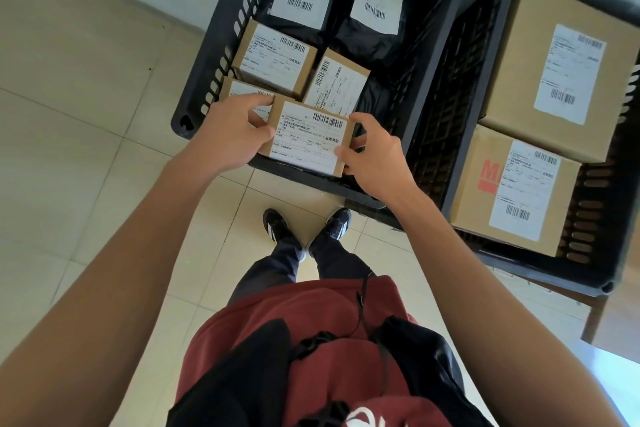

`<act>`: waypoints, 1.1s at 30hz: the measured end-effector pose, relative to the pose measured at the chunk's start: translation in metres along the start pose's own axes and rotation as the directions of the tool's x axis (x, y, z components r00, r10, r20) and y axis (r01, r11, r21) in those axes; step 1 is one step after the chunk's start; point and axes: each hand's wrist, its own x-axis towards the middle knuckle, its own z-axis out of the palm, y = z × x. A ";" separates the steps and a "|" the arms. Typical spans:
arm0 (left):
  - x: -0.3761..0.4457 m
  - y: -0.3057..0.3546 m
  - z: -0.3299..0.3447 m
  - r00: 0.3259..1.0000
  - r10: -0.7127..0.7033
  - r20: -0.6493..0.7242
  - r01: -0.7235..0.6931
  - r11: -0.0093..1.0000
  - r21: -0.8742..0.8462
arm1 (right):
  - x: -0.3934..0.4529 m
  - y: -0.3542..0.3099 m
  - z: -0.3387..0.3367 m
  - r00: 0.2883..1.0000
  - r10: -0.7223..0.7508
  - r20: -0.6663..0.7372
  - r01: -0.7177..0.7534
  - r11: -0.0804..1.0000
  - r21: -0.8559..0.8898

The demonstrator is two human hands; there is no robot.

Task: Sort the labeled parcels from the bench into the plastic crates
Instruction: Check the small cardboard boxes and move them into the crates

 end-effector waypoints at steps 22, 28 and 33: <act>0.002 0.015 0.006 0.996 -0.011 0.084 0.007 0.999 0.049 | 0.001 0.016 -0.002 1.000 -0.024 0.010 0.024 0.999 -0.022; 0.002 0.018 0.010 0.997 -0.023 0.069 0.017 0.997 0.077 | 0.008 0.022 0.006 1.000 -0.008 0.015 0.009 0.999 -0.038; 0.006 0.019 0.010 0.997 0.009 0.083 -0.017 0.994 0.104 | 0.005 0.021 0.004 1.000 0.003 0.000 -0.003 0.996 -0.089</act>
